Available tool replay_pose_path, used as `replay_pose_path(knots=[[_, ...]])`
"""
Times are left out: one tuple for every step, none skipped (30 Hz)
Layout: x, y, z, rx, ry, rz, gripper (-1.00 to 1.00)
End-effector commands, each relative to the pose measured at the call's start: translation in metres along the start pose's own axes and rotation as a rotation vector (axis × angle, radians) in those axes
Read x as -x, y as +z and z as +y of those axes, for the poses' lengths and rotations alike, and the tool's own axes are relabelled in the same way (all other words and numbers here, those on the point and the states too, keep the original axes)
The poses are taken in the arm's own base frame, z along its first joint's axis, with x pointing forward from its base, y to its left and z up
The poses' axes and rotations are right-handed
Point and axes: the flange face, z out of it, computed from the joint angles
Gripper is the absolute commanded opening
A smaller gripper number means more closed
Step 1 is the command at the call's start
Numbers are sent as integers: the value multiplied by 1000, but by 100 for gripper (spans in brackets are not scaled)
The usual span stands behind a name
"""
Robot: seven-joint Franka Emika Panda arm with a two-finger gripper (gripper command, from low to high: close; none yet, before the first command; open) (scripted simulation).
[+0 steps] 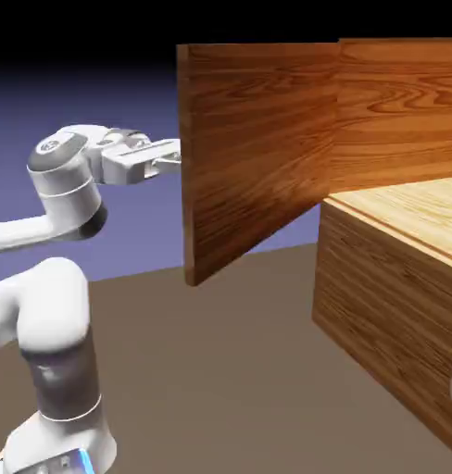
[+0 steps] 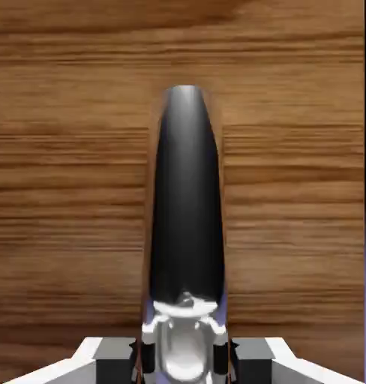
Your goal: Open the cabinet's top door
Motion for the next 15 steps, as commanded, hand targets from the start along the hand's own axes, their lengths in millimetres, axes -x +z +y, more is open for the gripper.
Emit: replay_pose_path(knots=[[2,-8,-2,13,0,13,-100],[4,-17,-4,25,0,25,-100],[6,-27,-6,38,0,39,-100],[9,-37,-8,52,0,52,-100],[11,-47,-11,67,0,67,-100],[14,-58,-14,83,0,83,-100],[18,-69,-18,99,0,99,-100],[22,-81,-22,117,0,117,-100],[26,-92,-26,134,0,134,-100],[30,-103,-30,150,0,150,-100],[34,-114,-34,166,0,166,-100],[38,-123,-38,181,0,181,-100],[42,-133,-42,196,0,196,-100],[46,-142,-46,210,0,210,-100],[50,-151,-50,225,0,225,-100]])
